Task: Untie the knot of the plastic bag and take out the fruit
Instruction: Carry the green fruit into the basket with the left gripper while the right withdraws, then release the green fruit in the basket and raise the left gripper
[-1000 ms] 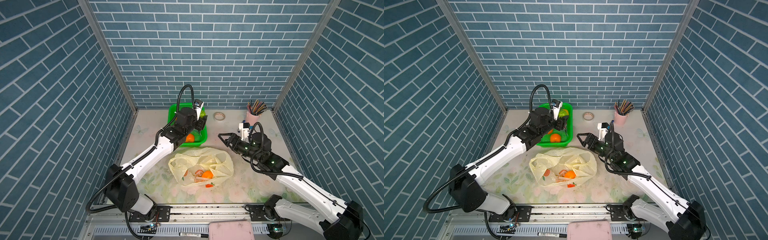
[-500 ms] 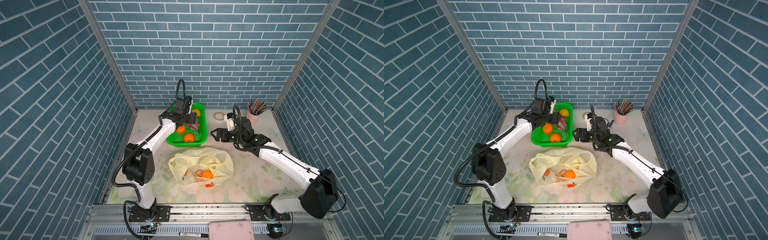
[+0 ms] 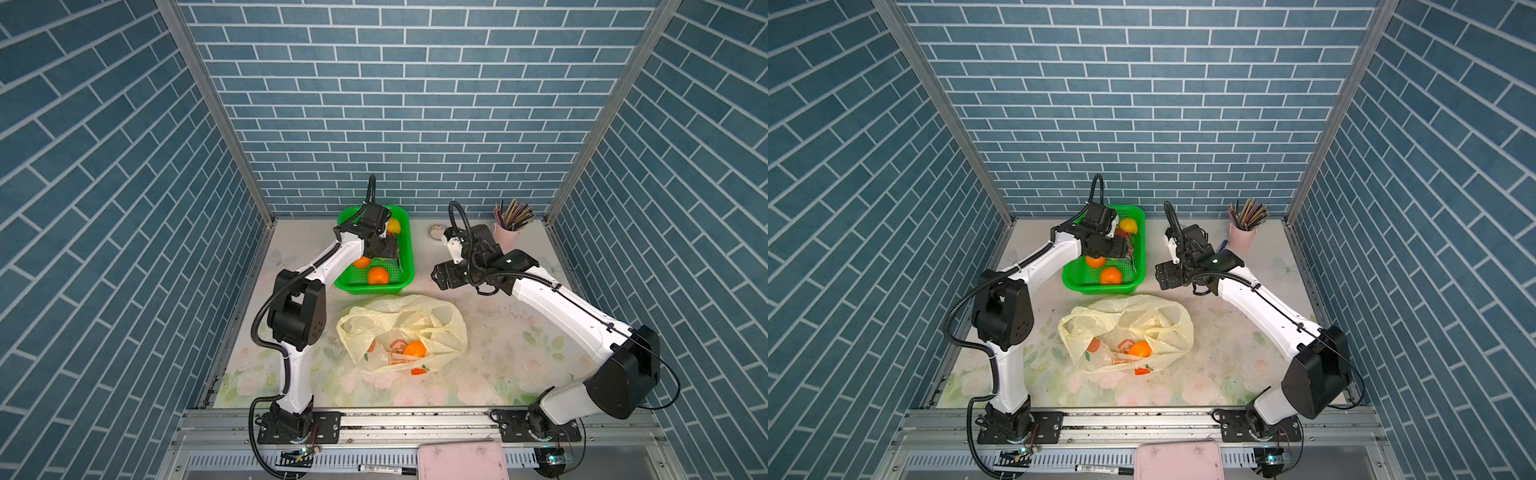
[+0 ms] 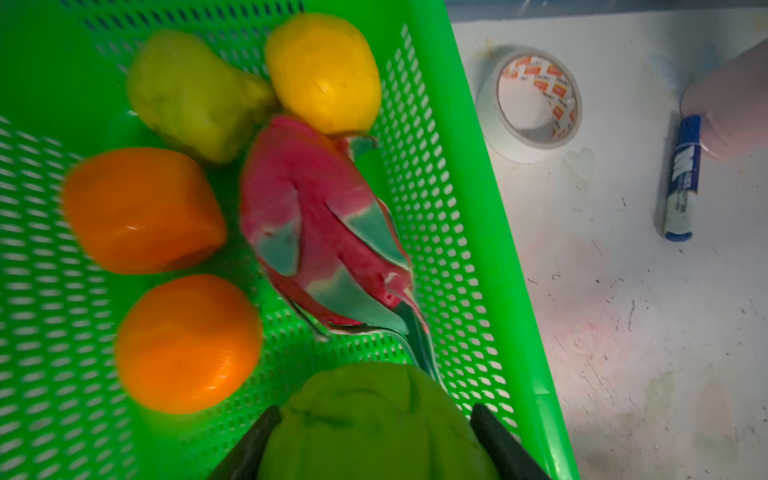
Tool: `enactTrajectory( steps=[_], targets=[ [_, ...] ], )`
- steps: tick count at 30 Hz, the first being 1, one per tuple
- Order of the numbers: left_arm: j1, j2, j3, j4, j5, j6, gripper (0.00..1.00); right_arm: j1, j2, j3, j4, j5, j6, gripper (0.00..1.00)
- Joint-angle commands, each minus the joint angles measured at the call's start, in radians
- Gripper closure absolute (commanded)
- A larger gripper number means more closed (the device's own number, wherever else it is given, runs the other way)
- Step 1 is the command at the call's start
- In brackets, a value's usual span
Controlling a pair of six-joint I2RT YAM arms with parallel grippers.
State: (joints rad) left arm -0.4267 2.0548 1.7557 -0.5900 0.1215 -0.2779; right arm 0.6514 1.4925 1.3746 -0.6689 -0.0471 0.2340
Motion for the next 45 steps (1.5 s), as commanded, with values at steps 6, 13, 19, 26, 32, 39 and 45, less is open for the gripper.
enactTrajectory(
  steps=[6,13,19,26,32,39,45],
  targets=[
    [-0.033,0.114,0.048,-0.036,0.040,-0.038,0.50,-0.003,-0.034,-0.016,-0.101,0.031,-0.050,0.16],
    [-0.032,0.155,0.054,-0.077,0.010,0.004,0.44,-0.003,-0.045,-0.050,-0.062,0.010,-0.021,0.16],
    [-0.032,0.176,0.093,-0.109,0.030,-0.002,0.26,-0.002,-0.058,-0.062,-0.034,0.002,-0.028,0.16],
    [-0.031,0.117,0.070,-0.108,0.014,-0.013,0.13,-0.003,-0.060,-0.034,-0.020,-0.023,-0.059,0.17],
    [-0.032,0.037,0.067,-0.091,0.009,-0.033,0.13,-0.003,-0.100,-0.050,0.007,-0.022,-0.059,0.17],
    [-0.047,-0.142,-0.011,-0.023,0.011,-0.088,0.13,-0.003,-0.199,-0.119,0.030,-0.047,-0.023,0.17],
    [-0.087,-0.318,-0.079,-0.001,0.033,-0.118,0.13,-0.002,-0.305,-0.192,0.056,-0.112,0.028,0.21]
  ],
)
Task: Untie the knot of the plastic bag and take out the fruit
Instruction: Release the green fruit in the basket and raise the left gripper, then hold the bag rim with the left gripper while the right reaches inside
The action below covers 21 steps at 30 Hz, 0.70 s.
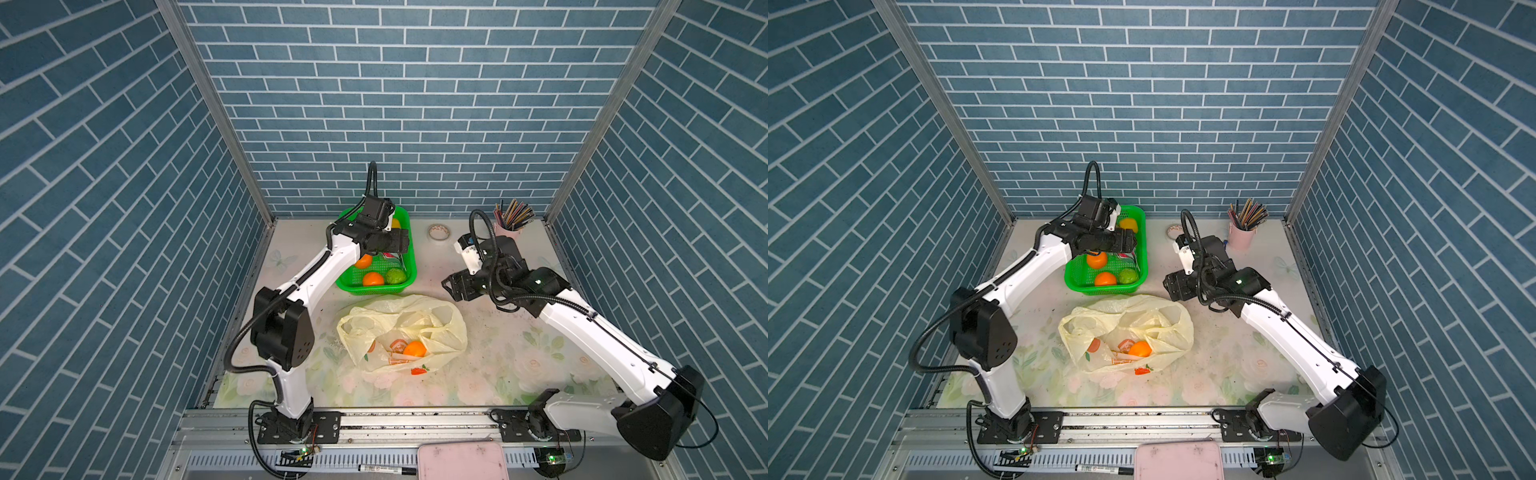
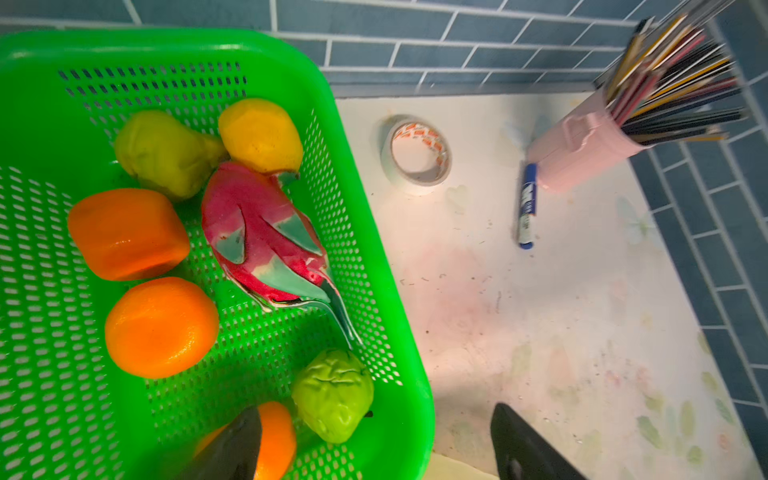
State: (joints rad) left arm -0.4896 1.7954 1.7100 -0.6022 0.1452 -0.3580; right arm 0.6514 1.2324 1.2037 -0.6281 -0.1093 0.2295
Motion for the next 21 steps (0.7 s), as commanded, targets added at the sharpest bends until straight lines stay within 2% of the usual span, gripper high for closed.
enactTrajectory(
  steps=[1,7,13,16,21],
  targets=[
    [-0.033,-0.085,-0.044,0.012,0.014,-0.040,0.13,-0.003,-0.060,-0.032,0.015,-0.064,0.043,0.21],
    [-0.137,-0.271,-0.141,0.029,0.035,-0.038,0.13,-0.001,-0.179,-0.147,0.033,-0.165,0.080,0.30],
    [-0.267,-0.436,-0.253,-0.029,-0.035,-0.074,0.13,0.032,-0.245,-0.251,0.042,-0.307,0.086,0.40],
    [-0.336,-0.508,-0.317,-0.056,-0.090,-0.107,0.13,0.110,-0.232,-0.268,0.051,-0.301,0.079,0.43],
    [-0.418,-0.614,-0.455,-0.074,-0.110,-0.192,0.13,0.228,-0.119,-0.245,0.054,-0.274,0.011,0.46]
  ],
)
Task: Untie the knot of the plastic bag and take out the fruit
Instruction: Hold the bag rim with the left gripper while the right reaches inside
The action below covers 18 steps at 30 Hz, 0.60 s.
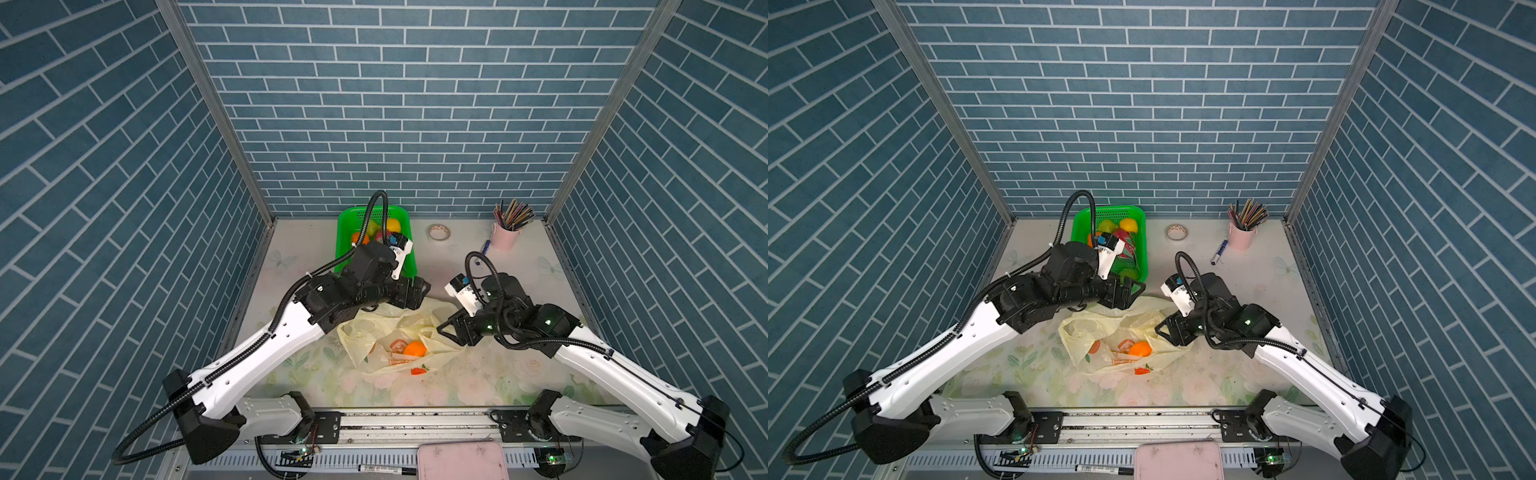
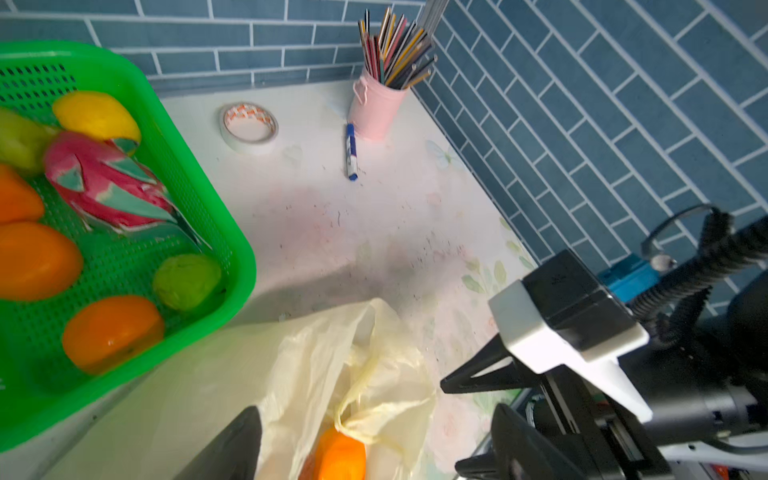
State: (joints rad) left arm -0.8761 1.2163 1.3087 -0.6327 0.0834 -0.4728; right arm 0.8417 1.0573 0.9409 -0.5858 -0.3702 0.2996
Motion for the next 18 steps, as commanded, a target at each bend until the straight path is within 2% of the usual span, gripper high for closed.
enactTrajectory(
  steps=[1,9,13,18],
  targets=[
    [-0.040,-0.053,-0.076,-0.049,-0.058,-0.096,0.13,0.052,0.083,0.025,0.013,-0.016,-0.075,0.48],
    [-0.045,-0.225,-0.243,-0.091,-0.071,-0.198,0.14,0.099,0.274,0.102,0.027,-0.072,-0.243,0.57],
    [-0.040,-0.242,-0.269,-0.158,-0.069,-0.244,0.14,0.099,0.357,0.153,0.014,-0.083,-0.293,0.59],
    [-0.004,-0.259,-0.327,-0.161,-0.038,-0.284,0.14,0.099,0.467,0.218,0.002,-0.074,-0.340,0.61]
  ],
)
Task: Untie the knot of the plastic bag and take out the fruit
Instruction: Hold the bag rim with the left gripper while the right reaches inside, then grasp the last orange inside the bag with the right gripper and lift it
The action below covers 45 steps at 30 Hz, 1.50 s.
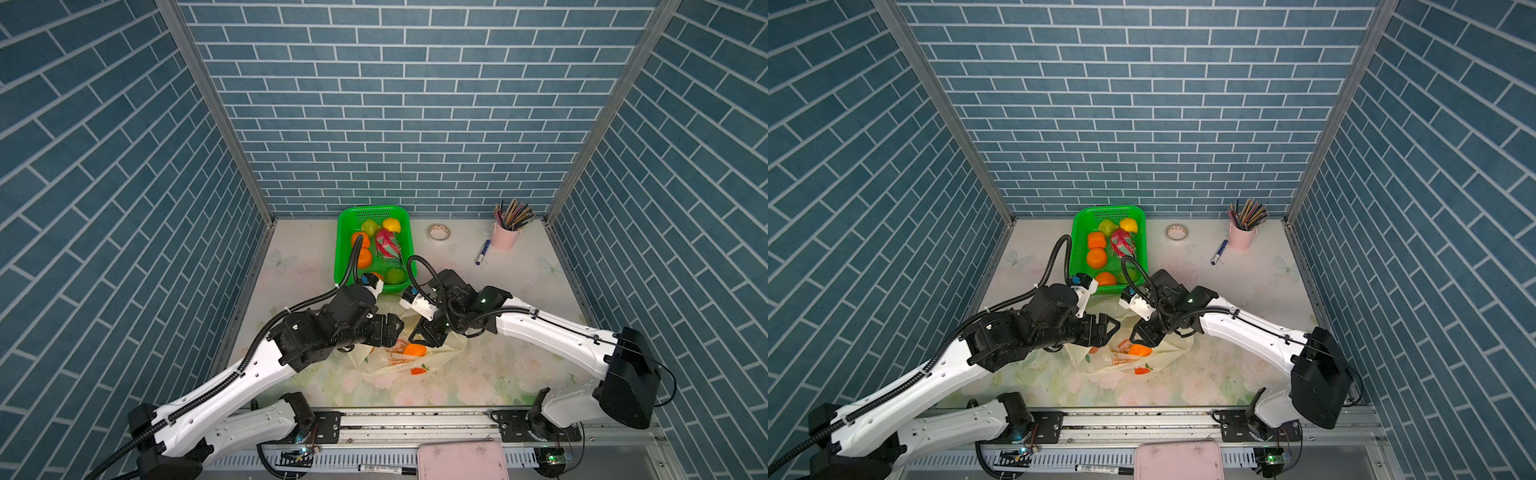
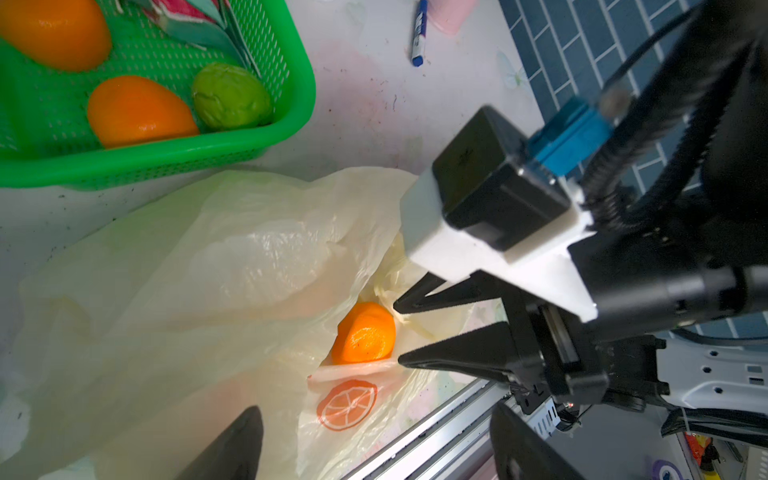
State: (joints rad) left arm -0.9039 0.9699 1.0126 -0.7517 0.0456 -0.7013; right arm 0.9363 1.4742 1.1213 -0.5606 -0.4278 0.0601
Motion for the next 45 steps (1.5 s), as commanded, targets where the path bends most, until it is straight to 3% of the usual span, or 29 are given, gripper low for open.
enactTrajectory(
  steps=[1,8,11,16,20,25,28,36,45],
  targets=[
    [0.033,-0.014,-0.040,-0.045,0.002,-0.060,0.14,0.005,0.069,0.048,-0.034,-0.022,-0.108,0.61],
    [0.098,-0.018,-0.070,-0.055,0.029,-0.064,0.14,0.014,0.204,0.104,-0.096,-0.041,-0.154,0.62],
    [0.105,-0.022,-0.074,-0.049,0.029,-0.061,0.14,0.014,0.241,0.113,-0.115,0.000,-0.127,0.58],
    [0.108,-0.020,-0.085,-0.025,0.039,-0.064,0.14,0.040,0.251,0.073,-0.116,0.096,-0.107,0.47],
    [0.108,-0.025,-0.096,-0.020,0.036,-0.063,0.14,0.055,0.222,0.002,-0.055,0.135,-0.102,0.29],
    [0.108,-0.034,-0.108,-0.021,0.034,-0.071,0.14,0.056,0.247,-0.024,-0.026,0.153,-0.115,0.21],
    [0.108,-0.047,-0.109,-0.014,0.032,-0.082,0.14,0.058,0.243,-0.044,0.021,0.148,-0.101,0.25],
    [0.108,-0.037,-0.126,0.020,0.048,-0.099,0.14,0.057,0.183,-0.050,0.051,0.141,-0.095,0.48],
    [0.108,-0.019,-0.140,0.040,0.049,-0.116,0.14,0.056,0.059,-0.051,0.051,0.092,-0.096,0.50]
  ],
)
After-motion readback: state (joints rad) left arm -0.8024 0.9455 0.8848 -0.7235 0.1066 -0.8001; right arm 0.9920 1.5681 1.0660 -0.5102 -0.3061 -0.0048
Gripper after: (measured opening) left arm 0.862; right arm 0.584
